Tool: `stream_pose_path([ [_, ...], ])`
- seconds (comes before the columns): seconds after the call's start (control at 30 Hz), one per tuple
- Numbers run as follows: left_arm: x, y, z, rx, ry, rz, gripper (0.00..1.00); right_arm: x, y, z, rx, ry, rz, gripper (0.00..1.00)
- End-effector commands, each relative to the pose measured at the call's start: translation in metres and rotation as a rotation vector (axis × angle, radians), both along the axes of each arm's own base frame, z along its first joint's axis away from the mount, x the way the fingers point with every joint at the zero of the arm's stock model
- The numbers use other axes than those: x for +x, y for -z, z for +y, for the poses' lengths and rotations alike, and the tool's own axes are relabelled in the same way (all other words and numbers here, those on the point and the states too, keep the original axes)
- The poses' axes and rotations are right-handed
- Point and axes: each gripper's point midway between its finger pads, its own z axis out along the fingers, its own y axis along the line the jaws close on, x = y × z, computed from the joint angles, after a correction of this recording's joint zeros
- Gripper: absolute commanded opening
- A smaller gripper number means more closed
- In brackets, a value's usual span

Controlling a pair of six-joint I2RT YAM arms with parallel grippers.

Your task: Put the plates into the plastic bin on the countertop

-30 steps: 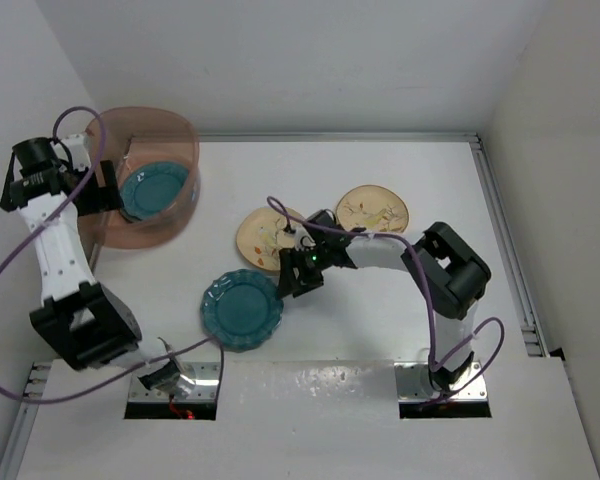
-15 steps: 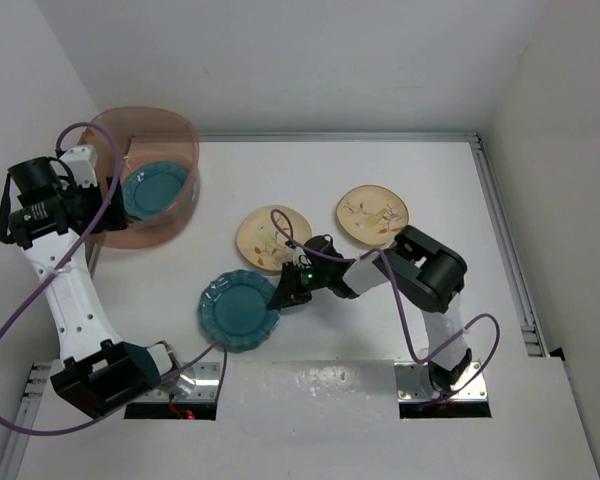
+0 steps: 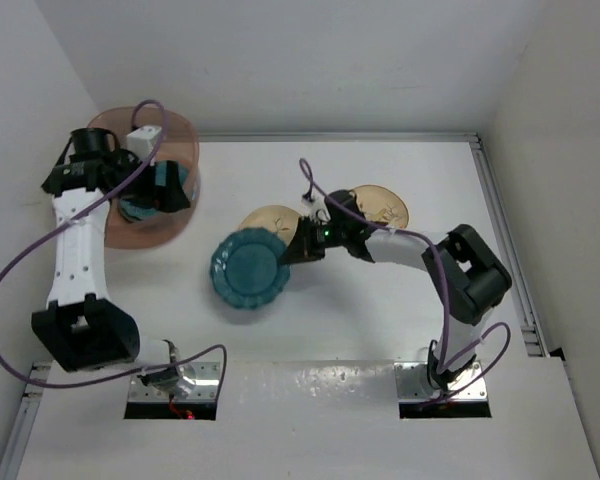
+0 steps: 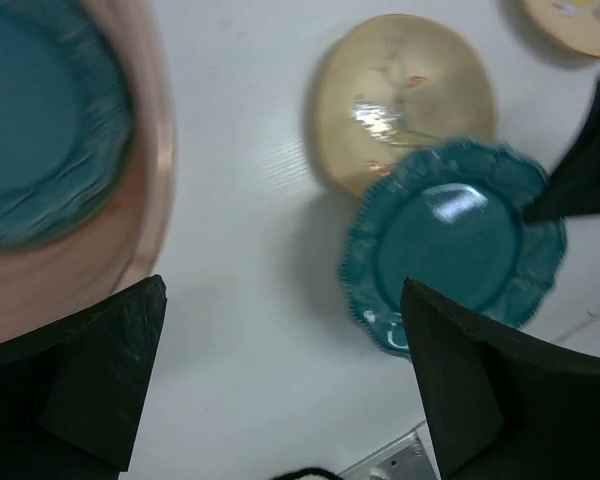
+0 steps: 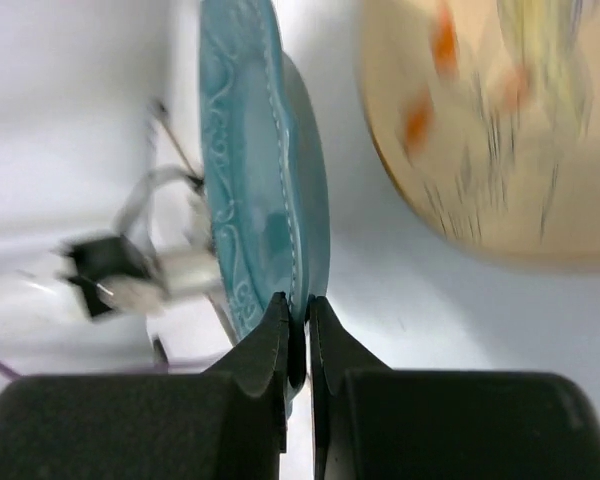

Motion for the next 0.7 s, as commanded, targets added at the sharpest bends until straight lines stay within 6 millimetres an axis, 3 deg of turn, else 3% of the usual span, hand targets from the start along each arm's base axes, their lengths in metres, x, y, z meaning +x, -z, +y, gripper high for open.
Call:
stream_pose_path([
  [0.0,0.024,-0.006,-0.05,-0.131,0.231,-0.036,1.0,0.054,-0.128,0.015,0.23,-0.035,-0.283,0.0],
  [0.03,0.03,-0.014,-0.061,-0.165,0.276,-0.053,1.0,0.064,-0.145,0.019,0.25,-0.037,-0.316,0.0],
  [0.1,0.044,-0.012,-0.074,-0.189,0.325,-0.049,1.0,0.09,-0.142,0.021,0.244,-0.013,-0.303,0.0],
  [0.13,0.062,-0.005,-0.075,-0.192,0.333,-0.041,1.0,0.1,-0.157,0.023,0.271,0.001,-0.309,0.0],
  [0.2,0.079,0.005,-0.075,-0.186,0.334,-0.026,1.0,0.115,-0.159,0.03,0.295,0.002,-0.313,0.0],
  [0.27,0.09,0.02,-0.08,-0.239,0.357,0.012,1.0,0.129,-0.176,0.034,0.331,0.015,-0.34,0.0],
  [0.37,0.095,0.038,-0.09,-0.277,0.385,0.061,0.92,0.144,-0.183,0.038,0.352,0.02,-0.364,0.0],
  [0.47,0.096,0.039,-0.098,-0.348,0.403,0.083,0.72,0.151,-0.184,0.043,0.354,0.025,-0.373,0.0],
  [0.5,0.098,0.038,-0.097,-0.377,0.403,0.086,0.56,0.154,-0.181,0.042,0.349,0.034,-0.366,0.0],
  [0.57,0.098,0.034,-0.096,-0.412,0.402,0.092,0.36,0.16,-0.172,0.043,0.333,0.054,-0.353,0.0],
  [0.6,0.099,0.038,-0.096,-0.416,0.4,0.102,0.19,0.161,-0.169,0.043,0.327,0.062,-0.348,0.0],
  [0.67,0.106,0.031,-0.091,-0.42,0.379,0.089,0.07,0.167,-0.16,0.042,0.316,0.084,-0.331,0.02],
])
